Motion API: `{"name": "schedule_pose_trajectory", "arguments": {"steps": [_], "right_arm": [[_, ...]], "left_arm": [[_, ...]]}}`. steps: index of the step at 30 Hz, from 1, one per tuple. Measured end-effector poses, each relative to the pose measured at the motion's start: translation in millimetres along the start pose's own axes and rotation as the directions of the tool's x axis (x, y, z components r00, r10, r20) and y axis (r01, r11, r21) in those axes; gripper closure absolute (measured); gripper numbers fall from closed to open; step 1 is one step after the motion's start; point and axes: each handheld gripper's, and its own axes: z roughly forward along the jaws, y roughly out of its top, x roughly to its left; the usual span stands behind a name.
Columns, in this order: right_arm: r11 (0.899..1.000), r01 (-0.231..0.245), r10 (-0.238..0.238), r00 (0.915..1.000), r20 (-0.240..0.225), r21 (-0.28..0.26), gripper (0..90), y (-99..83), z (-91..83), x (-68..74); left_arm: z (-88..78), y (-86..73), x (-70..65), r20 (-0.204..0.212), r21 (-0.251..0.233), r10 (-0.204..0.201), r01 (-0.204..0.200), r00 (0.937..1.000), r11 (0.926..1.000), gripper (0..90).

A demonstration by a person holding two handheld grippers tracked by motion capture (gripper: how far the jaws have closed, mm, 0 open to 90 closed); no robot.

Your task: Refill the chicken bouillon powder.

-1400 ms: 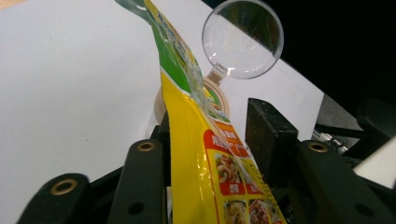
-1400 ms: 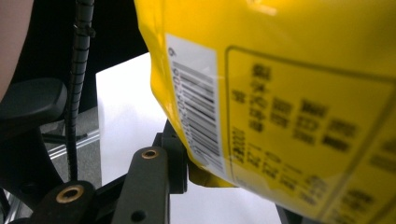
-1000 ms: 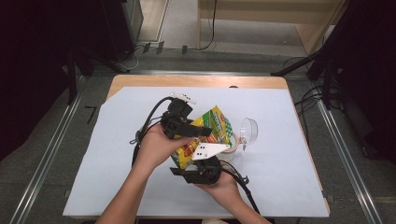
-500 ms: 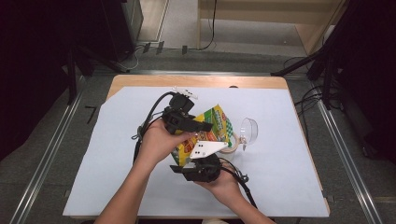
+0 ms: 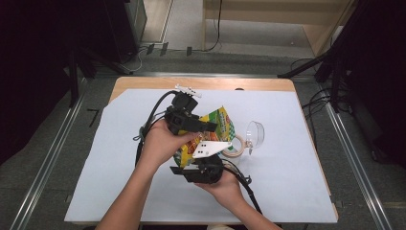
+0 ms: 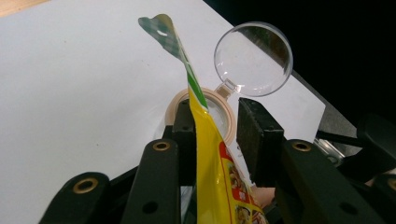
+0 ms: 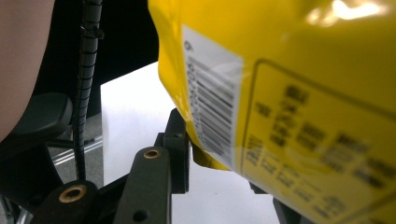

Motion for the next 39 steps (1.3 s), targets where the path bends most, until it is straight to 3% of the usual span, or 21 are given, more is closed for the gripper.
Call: {"name": "schedule_pose_trajectory", "arguments": {"steps": [5, 9, 18, 22, 28, 39], "right_arm": [[1.000, 0.011, -0.011, 0.9999, 0.001, 0.015, 68.1, -0.1, 0.6, 0.5], [0.998, 0.040, -0.040, 0.9992, 0.008, 0.039, 68.3, -6.4, -4.3, 2.6], [1.000, 0.023, -0.023, 0.9997, 0.002, 0.009, 69.0, -7.1, -9.2, 0.6], [1.000, 0.028, -0.028, 0.9996, -0.002, 0.004, 69.0, -5.5, -7.5, 2.9], [1.000, 0.008, -0.008, 0.9996, -0.027, -0.002, 69.2, -1.7, -6.6, 1.0], [1.000, 0.005, -0.004, 0.9995, -0.031, 0.010, 67.7, -1.2, -5.0, -1.3]], "left_arm": [[-1.1, -4.2, 3.5, 0.009, -0.015, -0.010, 0.010, 0.9999, 0.9998, 69.8], [3.8, -9.6, -1.4, 0.027, -0.020, 0.009, -0.008, 0.9996, 0.9998, 71.0], [1.1, -7.1, -11.7, -0.013, -0.043, 0.042, -0.043, 0.9990, 0.9981, 71.5], [-2.1, -7.7, -8.9, -0.001, -0.045, 0.031, -0.031, 0.9995, 0.9985, 74.7], [-4.6, -7.0, -8.7, -0.008, -0.061, 0.030, -0.030, 0.9995, 0.9977, 71.9], [-0.6, -4.9, 0.3, -0.009, -0.046, -0.006, 0.005, 0.9999, 0.9989, 72.6]]}}
